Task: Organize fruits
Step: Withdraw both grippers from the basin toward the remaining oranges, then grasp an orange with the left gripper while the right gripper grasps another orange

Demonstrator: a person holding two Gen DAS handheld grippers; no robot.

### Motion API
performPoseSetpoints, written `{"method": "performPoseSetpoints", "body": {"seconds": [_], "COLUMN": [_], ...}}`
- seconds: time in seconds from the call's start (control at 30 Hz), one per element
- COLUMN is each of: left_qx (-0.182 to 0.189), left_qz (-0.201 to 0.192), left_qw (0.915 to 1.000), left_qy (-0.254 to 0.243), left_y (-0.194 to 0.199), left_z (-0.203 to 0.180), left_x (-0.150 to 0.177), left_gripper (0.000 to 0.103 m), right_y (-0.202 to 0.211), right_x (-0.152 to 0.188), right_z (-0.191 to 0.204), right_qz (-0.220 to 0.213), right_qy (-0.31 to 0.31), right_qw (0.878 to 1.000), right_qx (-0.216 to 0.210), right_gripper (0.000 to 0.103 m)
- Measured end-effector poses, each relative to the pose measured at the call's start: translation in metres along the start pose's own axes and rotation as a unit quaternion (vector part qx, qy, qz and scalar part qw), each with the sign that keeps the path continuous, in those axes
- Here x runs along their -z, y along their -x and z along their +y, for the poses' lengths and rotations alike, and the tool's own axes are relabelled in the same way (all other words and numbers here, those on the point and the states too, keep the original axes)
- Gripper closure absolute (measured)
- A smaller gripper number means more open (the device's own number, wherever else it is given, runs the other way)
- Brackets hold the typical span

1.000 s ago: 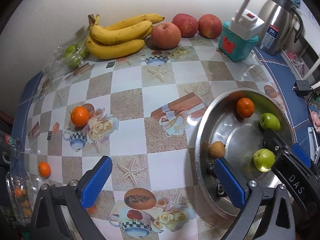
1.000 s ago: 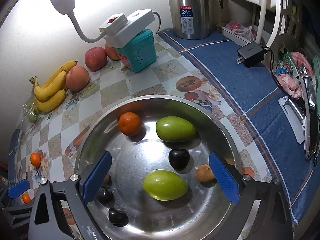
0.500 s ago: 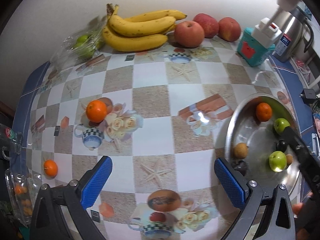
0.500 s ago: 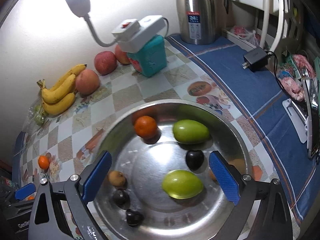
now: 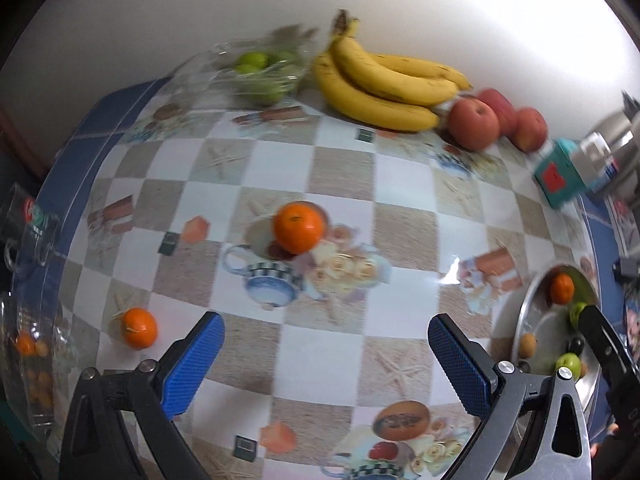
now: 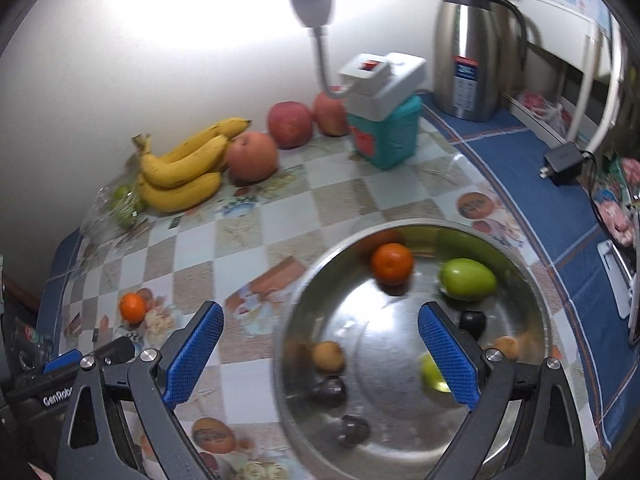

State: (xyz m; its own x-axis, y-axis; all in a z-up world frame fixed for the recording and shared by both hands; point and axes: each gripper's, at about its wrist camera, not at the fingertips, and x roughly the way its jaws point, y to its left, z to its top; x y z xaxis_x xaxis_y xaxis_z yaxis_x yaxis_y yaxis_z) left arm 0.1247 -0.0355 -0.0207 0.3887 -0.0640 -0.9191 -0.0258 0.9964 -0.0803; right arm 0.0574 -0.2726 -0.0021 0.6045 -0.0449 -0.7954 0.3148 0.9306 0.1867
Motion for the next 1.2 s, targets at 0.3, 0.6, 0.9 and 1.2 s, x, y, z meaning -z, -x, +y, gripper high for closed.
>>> {"method": "performPoseSetpoints", "body": {"seconds": [0.3,0.6,0.9,1.2], "left_qx": [-0.007,-0.019,-0.036,-0.077], "left_qz": [-0.015,-0.025,-0.022,-0.025], "left_qw": [0.9995,0.9992,0.9988,0.9966], "left_qy": [0.026,0.023,0.023,0.014], "left_y": [0.003,0.006,0.006,0.009], "left_z": [0.041,0.062,0.077,0.094], "left_x": [-0.002,-0.002,0.0,0.002], "left_gripper": [0.0,0.0,0.0,0.0], "right_y": [-0.009,-0.021,-0.03,-0.044], "right_x": [0.006,0.015,0.025,0.028], "right_z": [0.045,0.084,0.112,0.137], "right_qz": [0.016,0.037,0.052,0.068], "right_qy": [0.04,0.071,0.094,0.1], "right_qw": [0.999,0.996,0.992,0.99], "right_qx": [-0.021,-0.044,-0.061,-0.079], "right_gripper": [0.005,0.005,0.005,0.005]}}
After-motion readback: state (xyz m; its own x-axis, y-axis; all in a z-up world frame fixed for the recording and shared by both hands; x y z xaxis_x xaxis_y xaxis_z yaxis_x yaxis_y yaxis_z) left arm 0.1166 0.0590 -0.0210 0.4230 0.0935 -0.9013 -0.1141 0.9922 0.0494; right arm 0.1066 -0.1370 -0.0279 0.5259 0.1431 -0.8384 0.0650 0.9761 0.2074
